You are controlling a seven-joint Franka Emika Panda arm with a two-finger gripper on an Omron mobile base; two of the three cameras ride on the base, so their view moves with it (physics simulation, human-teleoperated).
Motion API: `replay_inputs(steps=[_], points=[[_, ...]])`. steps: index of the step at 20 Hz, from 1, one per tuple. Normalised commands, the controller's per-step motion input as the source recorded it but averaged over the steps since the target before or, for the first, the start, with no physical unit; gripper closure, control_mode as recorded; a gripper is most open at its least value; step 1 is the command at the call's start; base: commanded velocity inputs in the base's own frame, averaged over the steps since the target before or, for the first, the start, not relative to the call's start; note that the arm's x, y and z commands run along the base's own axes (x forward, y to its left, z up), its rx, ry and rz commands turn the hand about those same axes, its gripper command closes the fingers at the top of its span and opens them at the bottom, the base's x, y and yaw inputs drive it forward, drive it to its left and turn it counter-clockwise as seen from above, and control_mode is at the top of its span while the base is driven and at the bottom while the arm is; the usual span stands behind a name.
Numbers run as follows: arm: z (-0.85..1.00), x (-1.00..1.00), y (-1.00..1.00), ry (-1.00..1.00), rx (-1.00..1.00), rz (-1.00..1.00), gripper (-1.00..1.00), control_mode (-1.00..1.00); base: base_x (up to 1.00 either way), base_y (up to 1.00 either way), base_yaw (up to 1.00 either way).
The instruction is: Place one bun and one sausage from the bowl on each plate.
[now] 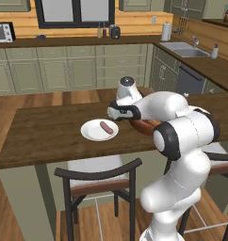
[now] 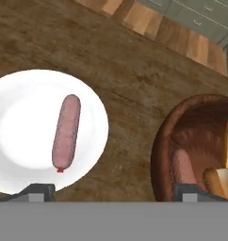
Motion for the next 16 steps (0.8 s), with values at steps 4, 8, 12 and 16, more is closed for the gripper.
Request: replay_inputs(steps=[4, 8, 12, 16], points=[[0.72, -0.56, -1.0, -0.16, 0.01, -0.14, -1.0, -1.0, 0.0, 0.0, 0.0], [0.6, -0.4, -1.0, -0.06, 0.03, -0.17, -1.0, -1.0, 0.0, 0.0, 0.0], [0.43, -0.03, -1.0, 0.02, 0.1, -0.16, -1.0, -1.0, 0.0, 0.0, 0.0], [0.15, 0.12, -0.99, 0.19, 0.19, -0.05, -1.0, -1.0, 0.0, 0.0, 0.0]])
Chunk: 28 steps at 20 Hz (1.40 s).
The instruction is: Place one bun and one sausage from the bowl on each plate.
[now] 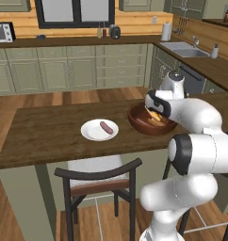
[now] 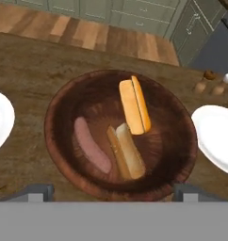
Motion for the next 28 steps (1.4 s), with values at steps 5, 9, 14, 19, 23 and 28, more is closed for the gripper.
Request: replay_inputs(steps=[5, 9, 14, 19, 23, 28], points=[[0.0, 0.42, -0.58, 0.33, 0.11, 0.0, -1.0, -1.0, 0.0, 0.0, 0.0], [-0.14, 0.73, -0.28, 0.39, 0.02, 0.0, -1.0, -1.0, 0.0, 0.0, 0.0], [-0.52, 0.7, -0.02, 0.27, 0.0, 0.0, -1.0, -1.0, 0.0, 0.0, 0.0], [-0.76, 0.26, -0.32, 0.05, 0.0, 0.05, -1.0, -1.0, 0.0, 0.0, 0.0], [-0.8, 0.28, -0.07, 0.0, 0.0, 0.07, -1.0, -1.0, 0.0, 0.0, 0.0], [-0.54, 0.62, 0.0, 0.0, 0.0, 0.08, -1.0, -1.0, 0.0, 0.0, 0.0]])
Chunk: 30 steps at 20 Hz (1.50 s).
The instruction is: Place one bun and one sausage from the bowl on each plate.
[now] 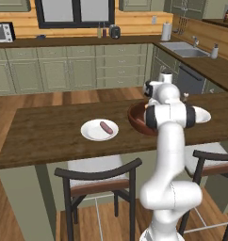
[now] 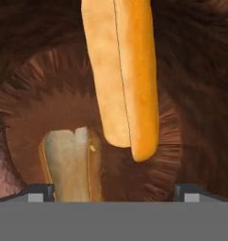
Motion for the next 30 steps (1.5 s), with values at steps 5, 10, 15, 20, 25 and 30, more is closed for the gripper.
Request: replay_inputs(steps=[5, 10, 15, 20, 25, 30], points=[[-0.21, 0.61, -0.15, 0.0, 0.04, 0.06, -1.0, -1.0, 0.0, 0.0, 0.0], [-0.16, 0.62, -0.15, 0.0, 0.06, 0.01, -1.0, -1.0, 0.0, 0.0, 0.0], [-0.81, -0.02, 0.22, 0.0, -0.02, 0.0, -1.0, -1.0, 0.0, 0.0, 0.0], [-0.91, -0.93, 0.64, -0.13, -0.01, 0.0, 1.0, -1.0, 0.0, 0.0, 0.0], [-0.75, -0.47, 0.8, -0.22, 0.0, 0.0, 1.0, -1.0, 0.0, 0.0, 0.0], [0.04, -0.9, 0.63, -0.5, 0.0, -0.04, 1.0, -1.0, 0.0, 0.0, 0.0]])
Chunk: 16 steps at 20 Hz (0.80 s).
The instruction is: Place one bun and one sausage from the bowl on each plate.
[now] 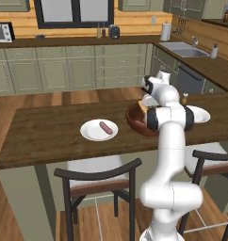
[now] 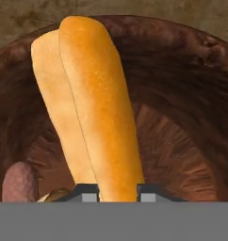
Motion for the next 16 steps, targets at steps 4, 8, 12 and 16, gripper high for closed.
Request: replay_inputs(steps=[4, 8, 12, 16], points=[[0.89, -0.82, 0.36, -0.47, 0.0, -0.06, 1.0, -1.0, 0.0, 0.0, 0.0], [0.52, -1.0, 0.92, -0.51, 0.0, -0.11, 1.0, -1.0, 0.0, 0.0, 0.0], [0.71, -0.76, 1.0, -0.05, -0.05, -0.04, 1.0, -1.0, 0.0, 0.0, 0.0], [1.0, 0.15, 1.0, 0.47, -0.16, 0.18, 1.0, -1.0, 0.0, 0.0, 0.0]])
